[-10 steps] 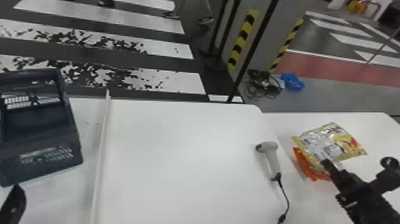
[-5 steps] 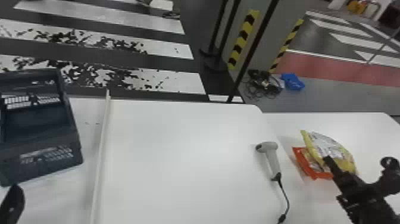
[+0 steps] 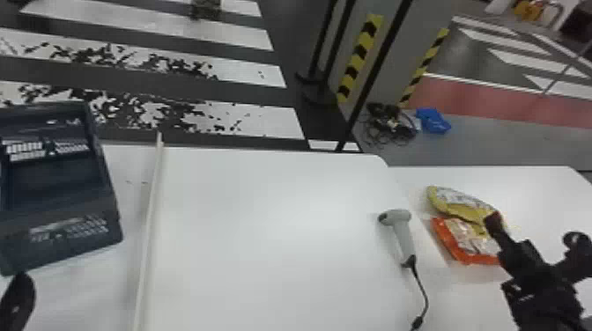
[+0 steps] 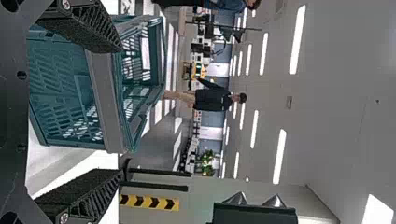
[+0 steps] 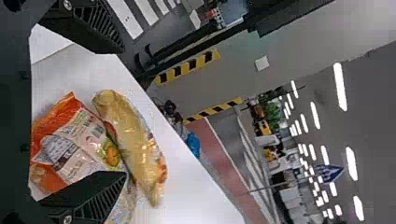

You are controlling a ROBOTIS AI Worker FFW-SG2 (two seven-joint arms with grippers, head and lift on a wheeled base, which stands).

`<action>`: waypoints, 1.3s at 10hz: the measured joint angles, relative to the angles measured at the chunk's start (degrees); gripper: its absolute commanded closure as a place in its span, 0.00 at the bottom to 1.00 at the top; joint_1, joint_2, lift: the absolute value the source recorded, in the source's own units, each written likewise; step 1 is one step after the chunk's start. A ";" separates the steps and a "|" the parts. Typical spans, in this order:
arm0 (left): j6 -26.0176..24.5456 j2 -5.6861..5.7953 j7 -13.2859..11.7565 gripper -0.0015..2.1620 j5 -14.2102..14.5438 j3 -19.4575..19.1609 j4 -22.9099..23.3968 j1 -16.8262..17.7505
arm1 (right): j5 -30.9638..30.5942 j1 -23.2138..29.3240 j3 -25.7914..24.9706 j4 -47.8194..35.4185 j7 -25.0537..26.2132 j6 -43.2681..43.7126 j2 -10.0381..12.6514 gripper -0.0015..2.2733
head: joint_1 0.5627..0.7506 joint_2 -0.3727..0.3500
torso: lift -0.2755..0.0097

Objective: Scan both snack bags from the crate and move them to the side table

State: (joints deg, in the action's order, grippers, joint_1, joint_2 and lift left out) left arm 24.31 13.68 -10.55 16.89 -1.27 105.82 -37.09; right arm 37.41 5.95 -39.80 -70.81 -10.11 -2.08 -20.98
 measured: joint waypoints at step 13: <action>-1.67 -1.31 2.58 0.04 -0.88 1.38 1.44 0.39 | -32.51 22.71 34.13 -30.21 14.62 31.60 14.47 0.02 | 0.70 0.36 | 0.62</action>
State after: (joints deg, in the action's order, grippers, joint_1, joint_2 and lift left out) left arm 22.63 12.37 -7.97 16.01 0.12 107.26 -36.70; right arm 4.90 28.66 -5.67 -101.02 4.50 29.52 -6.51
